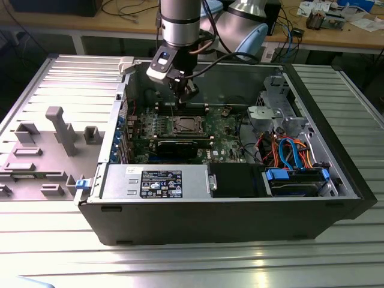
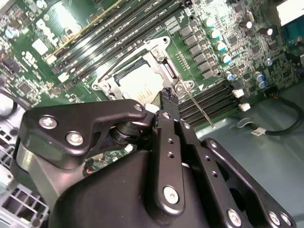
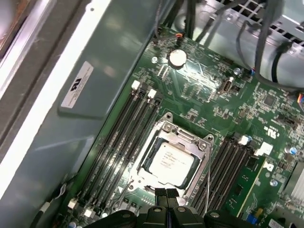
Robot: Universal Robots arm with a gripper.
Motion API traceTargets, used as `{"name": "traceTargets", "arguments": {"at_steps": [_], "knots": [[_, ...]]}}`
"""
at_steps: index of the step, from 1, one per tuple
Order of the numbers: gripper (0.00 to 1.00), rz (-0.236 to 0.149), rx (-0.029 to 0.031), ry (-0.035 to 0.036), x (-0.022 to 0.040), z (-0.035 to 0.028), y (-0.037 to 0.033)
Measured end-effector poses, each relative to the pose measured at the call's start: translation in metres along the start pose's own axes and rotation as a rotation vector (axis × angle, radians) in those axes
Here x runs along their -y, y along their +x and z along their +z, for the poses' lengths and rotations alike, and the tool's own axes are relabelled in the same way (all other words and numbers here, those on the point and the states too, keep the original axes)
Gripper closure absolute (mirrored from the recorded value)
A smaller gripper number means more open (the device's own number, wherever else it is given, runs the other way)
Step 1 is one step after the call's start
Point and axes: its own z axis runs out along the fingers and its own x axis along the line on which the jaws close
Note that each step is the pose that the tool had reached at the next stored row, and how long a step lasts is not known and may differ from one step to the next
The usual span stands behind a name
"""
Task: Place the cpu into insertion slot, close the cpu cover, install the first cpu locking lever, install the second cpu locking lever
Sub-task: 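Install the first cpu locking lever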
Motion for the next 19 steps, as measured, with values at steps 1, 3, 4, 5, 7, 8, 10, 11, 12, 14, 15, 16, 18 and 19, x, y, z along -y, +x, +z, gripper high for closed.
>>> {"name": "traceTargets", "arguments": {"at_steps": [1,3,4,5,7,8,10,11,12,14,15,16,18,19], "knots": [[0.89,-0.014,-0.0002,-0.0005,0.0000,0.0000,0.0000],[0.89,-0.061,-0.0009,-0.0024,0.0000,0.0000,0.0000],[0.89,-0.089,-0.0012,-0.0034,0.0000,0.0000,0.0000],[0.89,-0.112,-0.0015,-0.0043,0.0000,0.0000,0.0000],[0.89,-0.139,-0.0020,-0.0054,0.0000,0.0000,0.0000],[0.89,-0.156,-0.0022,-0.0060,0.0000,0.0001,0.0000],[0.89,-0.163,-0.0023,-0.0063,0.0000,0.0001,0.0000],[0.89,-0.167,-0.0024,-0.0065,0.0000,0.0001,0.0000],[0.89,-0.171,-0.0024,-0.0066,0.0000,0.0001,0.0000],[0.89,-0.178,-0.0025,-0.0070,0.0000,0.0001,0.0000],[0.89,-0.185,-0.0026,-0.0072,0.0000,0.0001,0.0000],[0.89,-0.190,-0.0026,-0.0074,0.0000,0.0001,0.0000],[0.89,-0.197,-0.0028,-0.0076,0.0000,0.0000,0.0000],[0.89,-0.201,-0.0028,-0.0078,0.0000,0.0001,0.0000]]}}
